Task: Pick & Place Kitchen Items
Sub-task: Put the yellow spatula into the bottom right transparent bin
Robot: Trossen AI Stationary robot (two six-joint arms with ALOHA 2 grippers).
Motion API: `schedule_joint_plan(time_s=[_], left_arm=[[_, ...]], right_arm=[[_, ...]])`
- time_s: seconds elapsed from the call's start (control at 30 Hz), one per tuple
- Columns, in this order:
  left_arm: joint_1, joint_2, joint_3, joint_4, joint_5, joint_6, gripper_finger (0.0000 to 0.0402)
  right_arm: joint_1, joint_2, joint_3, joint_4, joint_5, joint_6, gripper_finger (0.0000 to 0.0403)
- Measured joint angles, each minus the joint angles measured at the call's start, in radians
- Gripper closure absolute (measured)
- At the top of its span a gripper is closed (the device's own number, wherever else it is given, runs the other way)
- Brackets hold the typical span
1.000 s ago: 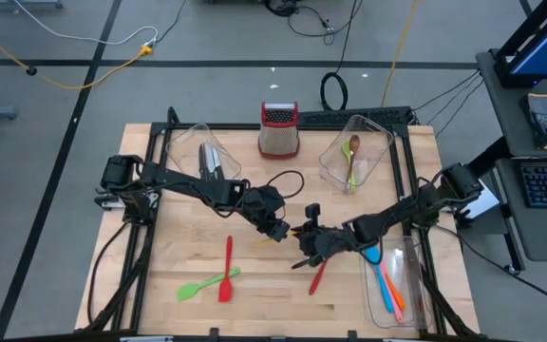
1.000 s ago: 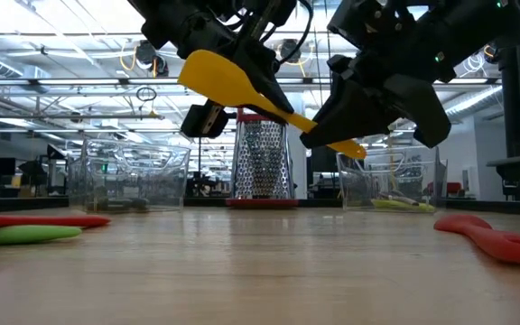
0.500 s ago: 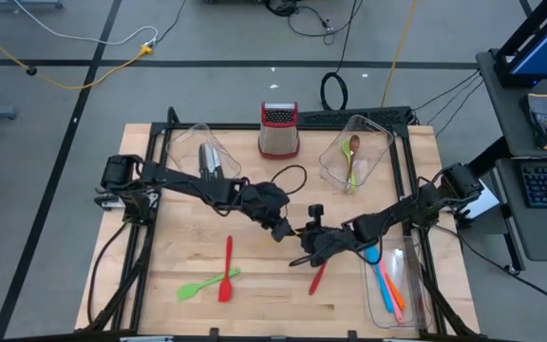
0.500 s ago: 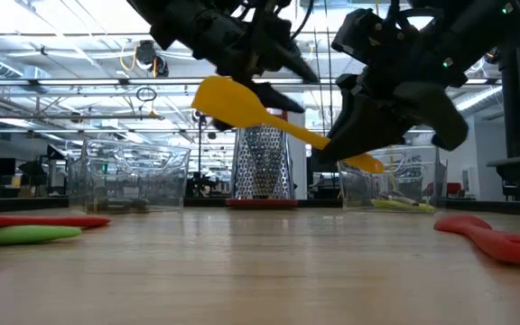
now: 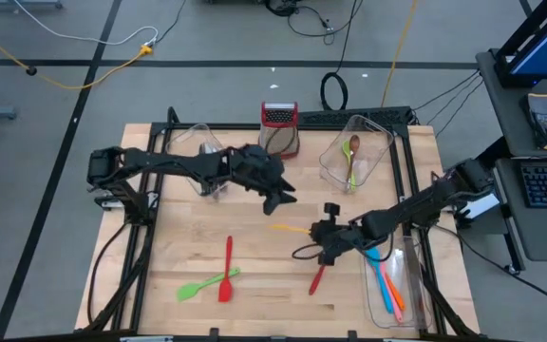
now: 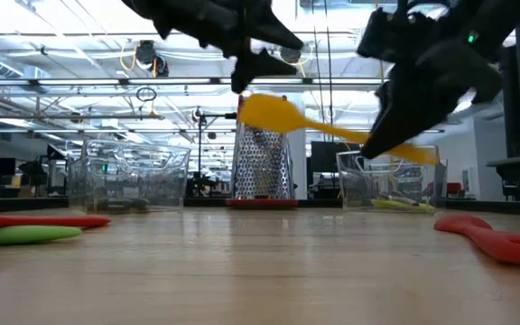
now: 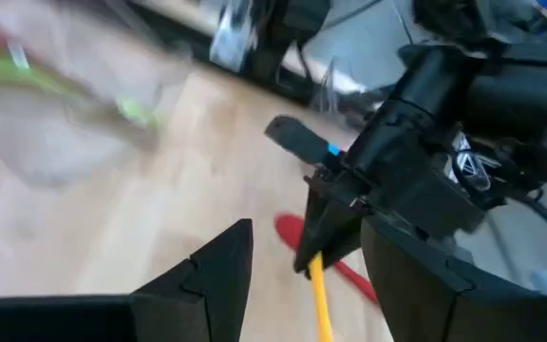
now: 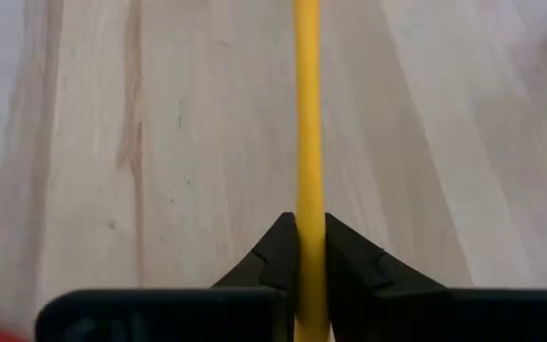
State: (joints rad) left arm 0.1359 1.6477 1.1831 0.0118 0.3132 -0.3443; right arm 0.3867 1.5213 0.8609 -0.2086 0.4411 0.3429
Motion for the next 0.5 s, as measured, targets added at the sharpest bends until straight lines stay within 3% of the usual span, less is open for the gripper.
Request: schedule_joint_plan(time_s=[0.27,0.5], left_arm=[[-0.029,-0.154,-0.036,-0.093,-0.151,0.179,0.0199],[-0.102,-0.312,-0.251,0.037,-0.296,0.199,0.0199]], right_arm=[[0.019,-0.223,0.001,-0.223,-0.002,0.279,0.0382],[0.059,-0.389,0.001,-0.397,-0.084,0.546,0.0382]])
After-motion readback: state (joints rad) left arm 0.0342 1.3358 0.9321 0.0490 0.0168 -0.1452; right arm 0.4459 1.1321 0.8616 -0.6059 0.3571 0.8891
